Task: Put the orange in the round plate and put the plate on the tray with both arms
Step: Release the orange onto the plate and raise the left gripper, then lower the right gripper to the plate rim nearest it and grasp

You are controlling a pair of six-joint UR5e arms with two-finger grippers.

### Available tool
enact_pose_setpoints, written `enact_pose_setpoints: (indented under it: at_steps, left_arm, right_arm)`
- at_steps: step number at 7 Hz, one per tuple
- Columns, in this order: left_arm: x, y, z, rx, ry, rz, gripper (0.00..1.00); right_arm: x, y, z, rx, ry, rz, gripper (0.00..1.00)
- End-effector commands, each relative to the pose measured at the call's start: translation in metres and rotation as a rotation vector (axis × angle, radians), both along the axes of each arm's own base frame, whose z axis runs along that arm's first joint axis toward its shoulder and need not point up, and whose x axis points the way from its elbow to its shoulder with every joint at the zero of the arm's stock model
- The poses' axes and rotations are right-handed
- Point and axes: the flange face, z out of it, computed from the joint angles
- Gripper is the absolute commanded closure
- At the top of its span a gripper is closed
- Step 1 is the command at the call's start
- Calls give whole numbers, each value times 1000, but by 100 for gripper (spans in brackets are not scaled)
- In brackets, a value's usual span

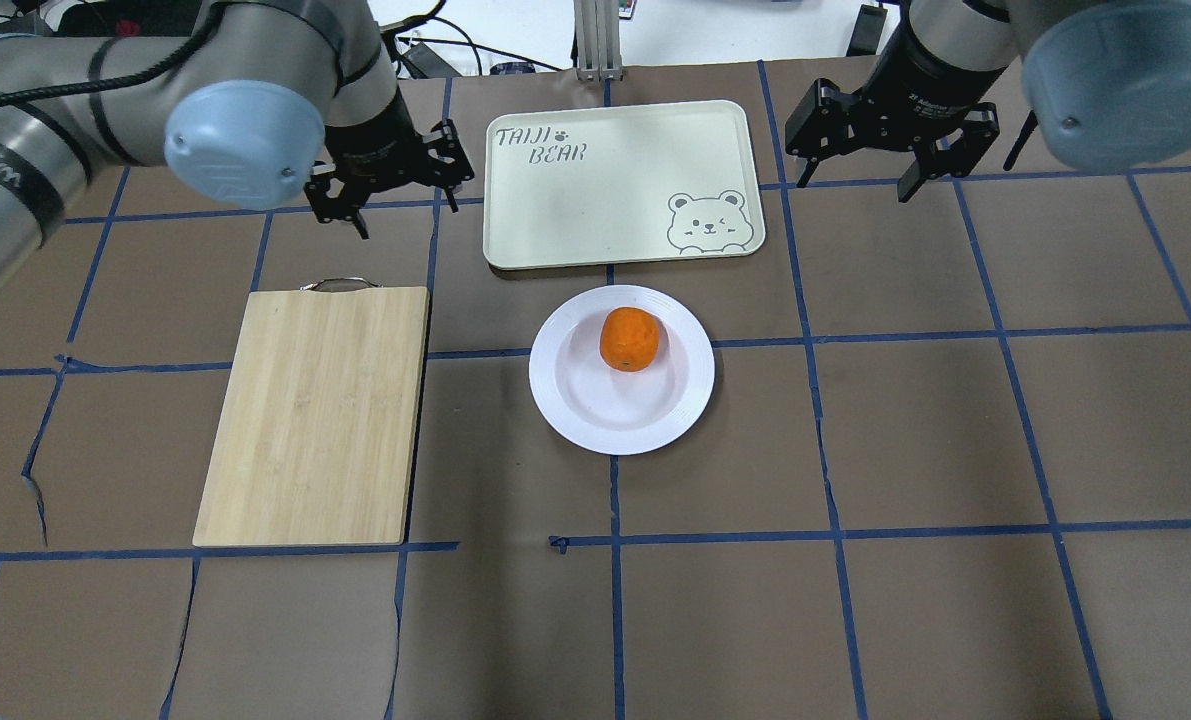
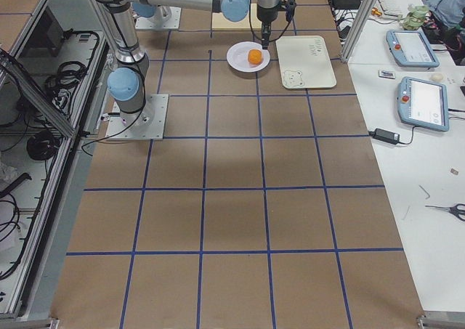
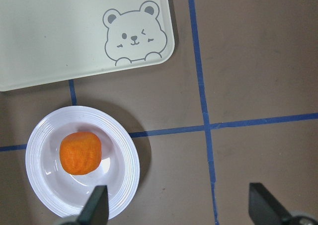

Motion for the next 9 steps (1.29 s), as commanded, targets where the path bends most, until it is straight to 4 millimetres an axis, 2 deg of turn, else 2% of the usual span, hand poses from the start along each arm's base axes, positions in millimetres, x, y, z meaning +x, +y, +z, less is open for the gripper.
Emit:
enact_pose_setpoints:
  at_steps: [1, 2, 3, 4, 5, 7, 8, 9]
  left_arm:
    - [82, 3, 10, 68, -215, -12, 0]
    - [84, 3, 2, 91, -238, 1, 0]
    - [78, -2, -5, 94, -162, 4, 0]
    - [73, -3, 4, 61, -75, -7, 0]
    - [71, -1, 5, 60, -62, -72, 0]
    - [56, 3, 17, 35, 59, -259, 0]
    - [56, 10, 27, 25, 52, -263, 0]
    - [55, 15, 33, 16, 50, -265, 0]
  right_arm:
    - [8, -26, -73, -4, -111, 0, 0]
    - [10, -18, -117, 9, -130, -1, 0]
    - [16, 0, -149, -13, -136, 6, 0]
    - [21, 15, -176, -21, -179, 4, 0]
    - [29, 35, -198, 34, -261, -23, 0]
    - [43, 51, -221, 24, -271, -2, 0]
    - [65, 56, -229, 14, -292, -2, 0]
    - [75, 60, -246, 21, -287, 10, 0]
